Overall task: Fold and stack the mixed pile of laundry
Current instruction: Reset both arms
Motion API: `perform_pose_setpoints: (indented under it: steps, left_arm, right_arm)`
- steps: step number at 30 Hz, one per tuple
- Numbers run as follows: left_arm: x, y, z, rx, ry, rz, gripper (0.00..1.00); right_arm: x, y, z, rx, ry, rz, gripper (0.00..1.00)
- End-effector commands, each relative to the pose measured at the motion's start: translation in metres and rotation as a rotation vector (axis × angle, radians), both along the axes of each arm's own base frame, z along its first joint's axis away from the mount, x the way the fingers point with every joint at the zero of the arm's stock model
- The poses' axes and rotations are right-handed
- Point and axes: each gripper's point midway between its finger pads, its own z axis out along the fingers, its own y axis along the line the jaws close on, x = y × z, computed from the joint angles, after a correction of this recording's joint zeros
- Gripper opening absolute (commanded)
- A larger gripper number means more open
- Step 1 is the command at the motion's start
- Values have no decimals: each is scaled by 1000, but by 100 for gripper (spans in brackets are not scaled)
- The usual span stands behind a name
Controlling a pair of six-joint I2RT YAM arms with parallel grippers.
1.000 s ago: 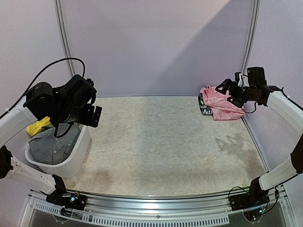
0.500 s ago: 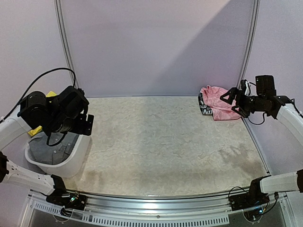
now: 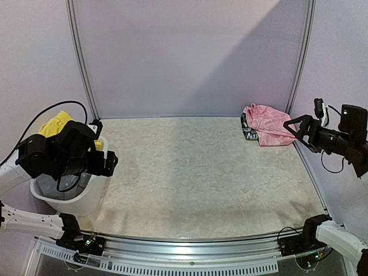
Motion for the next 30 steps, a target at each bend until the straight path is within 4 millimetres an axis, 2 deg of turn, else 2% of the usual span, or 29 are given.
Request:
perform_pose_setpoints:
  steps: [1,7,13,30]
  left_arm:
    - [6,-22,20,-167,-105,-77,100]
    - [2,-21,28,-275,-177,-94,99]
    - [-1,-19,28,-294,-183,-94,100]
    - [-3,-19,28,-280,-159,-100,100]
  right_arm:
    - [-22,-14,-19,-15,45,-83,99]
    - [-45,-29,-21,24,-6,-176,99]
    - [-57,-33,-22,15,-10,-191,99]
    - [-58,-39,-18,19,-27,-226,99]
